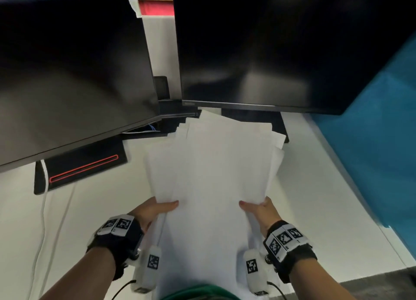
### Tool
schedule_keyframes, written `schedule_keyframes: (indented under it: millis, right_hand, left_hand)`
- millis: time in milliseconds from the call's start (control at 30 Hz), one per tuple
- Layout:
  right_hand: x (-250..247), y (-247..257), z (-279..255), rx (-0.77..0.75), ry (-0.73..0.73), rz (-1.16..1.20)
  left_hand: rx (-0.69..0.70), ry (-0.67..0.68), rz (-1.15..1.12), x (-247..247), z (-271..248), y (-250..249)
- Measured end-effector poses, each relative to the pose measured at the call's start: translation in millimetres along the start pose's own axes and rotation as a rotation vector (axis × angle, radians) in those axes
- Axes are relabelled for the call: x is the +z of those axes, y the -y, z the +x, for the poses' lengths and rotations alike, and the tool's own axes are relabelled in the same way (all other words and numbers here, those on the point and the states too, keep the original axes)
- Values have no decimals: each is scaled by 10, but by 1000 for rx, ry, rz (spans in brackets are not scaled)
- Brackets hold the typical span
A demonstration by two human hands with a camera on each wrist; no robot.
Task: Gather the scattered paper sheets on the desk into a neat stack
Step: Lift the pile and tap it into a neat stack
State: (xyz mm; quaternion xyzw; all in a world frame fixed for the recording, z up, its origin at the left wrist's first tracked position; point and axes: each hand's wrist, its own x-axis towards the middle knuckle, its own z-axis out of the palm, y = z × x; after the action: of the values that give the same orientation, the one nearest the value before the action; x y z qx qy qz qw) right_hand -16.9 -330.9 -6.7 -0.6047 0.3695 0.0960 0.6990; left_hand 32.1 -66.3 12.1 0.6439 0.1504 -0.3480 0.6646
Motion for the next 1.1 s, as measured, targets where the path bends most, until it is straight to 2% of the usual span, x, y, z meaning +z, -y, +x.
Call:
schedule_keyframes:
  millis: [67, 200, 300, 500, 567, 667, 767, 867, 967, 1100]
  right_hand:
    - [8, -1, -25, 13, 15, 61]
    - [-13, 21, -105, -68, 15, 103]
    - [-16, 90, -175, -179, 109, 176]
    - [-90, 203, -146, -66, 361, 299]
    - [-96, 352, -204, -112, 398, 249]
    - [-40, 712, -341, -280, 373, 225]
    - [45, 1089, -501, -515, 350, 211]
    - [98, 1302, -623, -671, 276, 164]
    - [146, 1255, -657, -705, 181, 86]
    - [236, 933, -589, -685, 143, 40]
  left_hand:
    - [92, -107, 15, -43, 90, 105]
    - [165, -101, 67, -122, 104, 163]
    - [166, -49, 120, -182, -22, 66]
    - [318, 155, 136, -55, -368, -401]
    - [392, 175, 130, -23, -476, -577]
    - [496, 118, 87, -42, -535, -805]
    - [628, 85, 52, -67, -534, -977]
    - [749, -19, 90, -89, -543, -1107]
    - [820, -74, 91, -64, -529, -1104]
    - [765, -162, 48, -64, -399, -805]
